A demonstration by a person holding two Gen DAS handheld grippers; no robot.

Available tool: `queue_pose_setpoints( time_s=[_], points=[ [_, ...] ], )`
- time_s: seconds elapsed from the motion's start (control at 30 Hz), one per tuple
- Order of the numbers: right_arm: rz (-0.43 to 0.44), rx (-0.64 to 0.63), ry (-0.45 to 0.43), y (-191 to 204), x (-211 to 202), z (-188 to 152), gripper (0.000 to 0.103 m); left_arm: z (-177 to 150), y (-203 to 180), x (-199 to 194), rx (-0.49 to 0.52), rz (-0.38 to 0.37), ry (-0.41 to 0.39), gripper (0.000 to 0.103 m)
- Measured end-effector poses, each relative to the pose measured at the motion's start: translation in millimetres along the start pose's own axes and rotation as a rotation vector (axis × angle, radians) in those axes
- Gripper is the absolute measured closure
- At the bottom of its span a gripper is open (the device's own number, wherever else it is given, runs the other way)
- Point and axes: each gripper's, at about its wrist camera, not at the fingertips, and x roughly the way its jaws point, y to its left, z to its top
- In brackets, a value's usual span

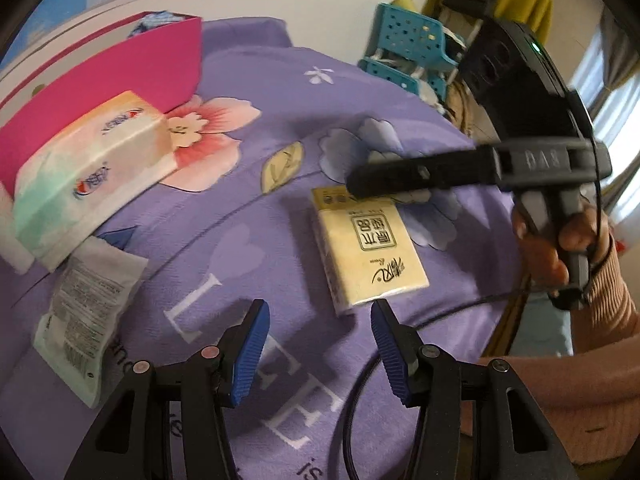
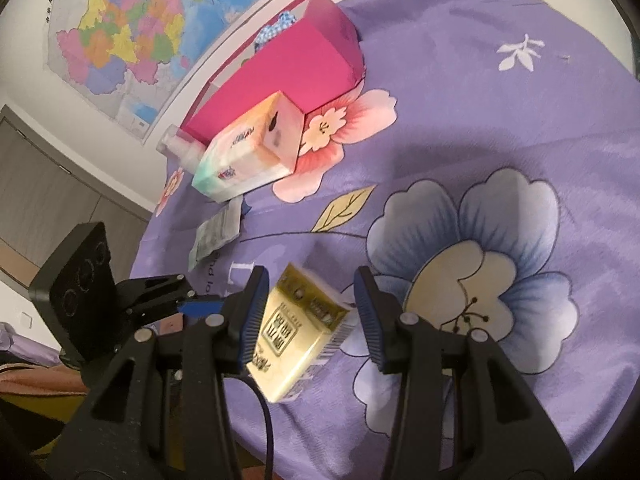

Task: Organize soft objects
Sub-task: 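Grasp the gold printed packet with the right gripper, then carry the gold packet into the pink box and release it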

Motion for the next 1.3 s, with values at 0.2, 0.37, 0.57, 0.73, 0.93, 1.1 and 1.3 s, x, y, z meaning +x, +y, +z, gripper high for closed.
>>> queue_pose_setpoints(
  time_s=[0.2,0.37,0.57,0.73,0.93,1.1,1.3],
  points=[
    [0.018,0.005,0.003,5.9,6.2,-0.7,0.053,10.0,35.0,-3.1,-0.14,0.094,-0.017,0.057],
    [0.034,-0.024,0.01,15.2,14.7,0.4,0.053,11.4,61.6,-12.0,-0.236,0.069,-0.048,0.058],
    [0.029,-0.013,-0.011,8.9,17.5,3.9,0.053,7.2,50.6,-25.3,-0.193,-0.048,-0.073,0.058],
    [0.03,-0.029,0.005,11.2,22.9,2.1,0.068,16.3,36.9,-9.0,-0.155,-0.098,-0.031,0.069],
    [0.011,-0.06,-0.005,19.6,22.0,4.7,0.072,21.2,40.8,-15.5,-0.168,-0.11,-0.042,0.071],
    [0.026,-0.12,-0.037,39.9,14.2,24.9,0.072,32.4,46.6,-47.8,-0.162,-0.087,-0.121,0.071],
    [0.045,-0.207,-0.102,67.8,5.3,67.4,0.072,61.7,59.7,-89.1,-0.138,-0.024,-0.218,0.071]
  ],
)
